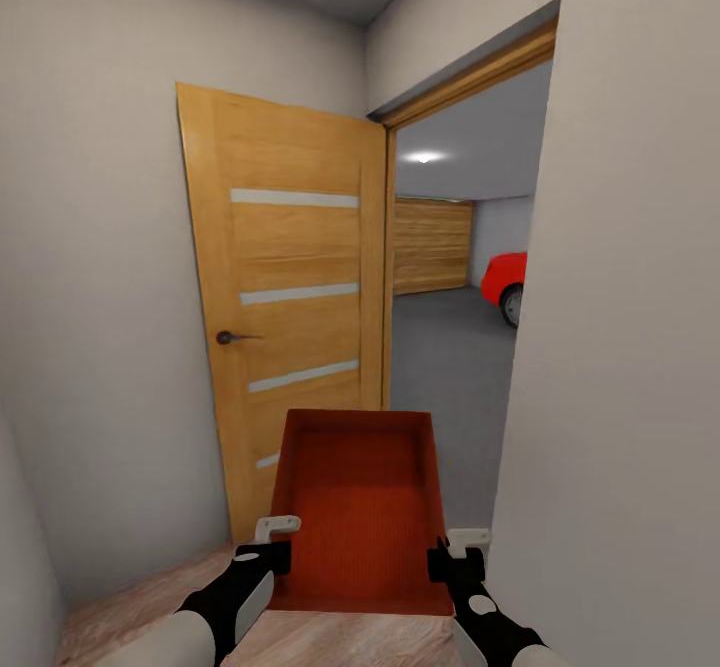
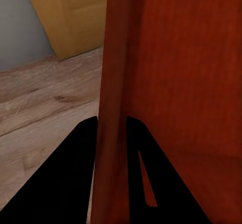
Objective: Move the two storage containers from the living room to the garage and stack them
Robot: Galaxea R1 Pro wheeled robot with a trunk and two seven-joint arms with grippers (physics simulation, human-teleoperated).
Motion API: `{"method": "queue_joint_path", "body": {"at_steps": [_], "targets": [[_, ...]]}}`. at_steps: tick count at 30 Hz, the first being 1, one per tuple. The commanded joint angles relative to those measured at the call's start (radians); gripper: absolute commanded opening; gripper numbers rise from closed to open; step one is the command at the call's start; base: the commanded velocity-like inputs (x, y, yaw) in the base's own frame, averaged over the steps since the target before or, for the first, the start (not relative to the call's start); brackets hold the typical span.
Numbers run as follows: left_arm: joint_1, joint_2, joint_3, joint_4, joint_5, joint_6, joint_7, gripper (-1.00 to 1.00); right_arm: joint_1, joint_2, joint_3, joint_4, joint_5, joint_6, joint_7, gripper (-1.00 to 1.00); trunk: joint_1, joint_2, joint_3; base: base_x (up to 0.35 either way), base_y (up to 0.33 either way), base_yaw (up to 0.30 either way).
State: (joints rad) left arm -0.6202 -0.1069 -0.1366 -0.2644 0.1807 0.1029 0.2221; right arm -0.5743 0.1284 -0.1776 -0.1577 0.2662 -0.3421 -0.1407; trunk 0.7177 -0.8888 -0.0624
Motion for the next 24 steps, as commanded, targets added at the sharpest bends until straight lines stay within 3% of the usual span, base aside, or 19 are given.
{"method": "queue_joint_path", "body": {"at_steps": [1,18,24], "targets": [[-0.001,0.010,0.019,-0.007,-0.021,0.007,0.014,-1.00,-0.001,0.000,-0.034,0.003,0.005,-0.003,-0.003,-1.00,0.001,-0.001,-0.002,0.245,0.218,-0.259],[-0.001,0.010,0.019,-0.007,-0.021,0.007,0.014,-1.00,-0.001,0.000,-0.034,0.003,0.005,-0.003,-0.002,-1.00,0.001,-0.001,-0.002,0.245,0.218,-0.274],[-0.001,0.010,0.019,-0.007,-0.021,0.007,0.014,-1.00,-0.001,0.000,-0.034,0.003,0.005,-0.003,-0.002,-1.00,0.001,-0.001,-0.002,0.245,0.218,-0.103]]}}
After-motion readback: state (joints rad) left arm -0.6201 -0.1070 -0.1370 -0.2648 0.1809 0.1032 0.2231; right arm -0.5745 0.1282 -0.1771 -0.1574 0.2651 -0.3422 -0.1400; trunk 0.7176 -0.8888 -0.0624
